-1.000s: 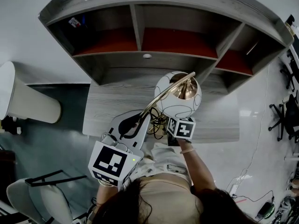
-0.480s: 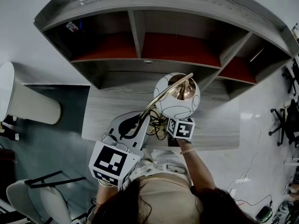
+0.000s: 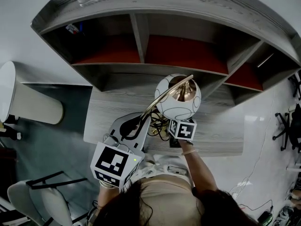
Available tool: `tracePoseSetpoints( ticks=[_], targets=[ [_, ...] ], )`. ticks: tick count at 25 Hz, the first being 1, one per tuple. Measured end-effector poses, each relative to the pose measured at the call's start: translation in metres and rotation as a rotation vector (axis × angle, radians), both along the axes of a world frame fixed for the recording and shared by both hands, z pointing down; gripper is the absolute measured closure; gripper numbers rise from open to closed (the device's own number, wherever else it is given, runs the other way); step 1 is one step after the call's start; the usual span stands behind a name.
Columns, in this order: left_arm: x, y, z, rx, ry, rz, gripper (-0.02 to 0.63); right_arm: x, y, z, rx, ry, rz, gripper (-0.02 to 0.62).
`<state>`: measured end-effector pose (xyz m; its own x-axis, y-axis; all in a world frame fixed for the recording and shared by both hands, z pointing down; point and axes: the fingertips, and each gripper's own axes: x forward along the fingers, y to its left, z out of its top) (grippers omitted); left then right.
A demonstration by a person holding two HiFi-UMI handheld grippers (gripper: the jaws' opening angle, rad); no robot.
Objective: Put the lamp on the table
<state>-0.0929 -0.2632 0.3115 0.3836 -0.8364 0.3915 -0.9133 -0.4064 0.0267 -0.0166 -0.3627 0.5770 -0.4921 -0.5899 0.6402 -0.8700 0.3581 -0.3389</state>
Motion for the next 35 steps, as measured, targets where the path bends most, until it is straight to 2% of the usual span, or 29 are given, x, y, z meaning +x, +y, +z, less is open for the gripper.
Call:
tracePoseSetpoints(
  ticks=[3, 6, 8, 32, 35],
  targets=[
    [-0.003, -0.005, 0.004, -0.013, -0.001, -0.007, 0.584, -0.003, -0.004, 0.004, -0.01, -0.001, -0.005, 0.551],
    [-0.006, -0.008, 0.009, -0.025, -0.001, -0.015, 0.584, -0.011, -0.014, -0.01, 0.042, -0.014, -0.021, 0.551],
    [-0.007, -0.01, 0.011, -0.032, -0.001, -0.021, 0.584, -0.014, -0.016, -0.01, 0.044, -0.016, -0.027, 0.55],
    [-0.012, -0.02, 0.038, -0.123, -0.006, -0.052, 0.584, -0.023, -0.017, 0.022, -0.03, -0.001, -0.065, 0.549],
    [-0.012, -0.021, 0.041, -0.135, -0.009, -0.048, 0.584, -0.018, -0.009, 0.044, -0.093, 0.011, -0.059, 0.549]
  ],
)
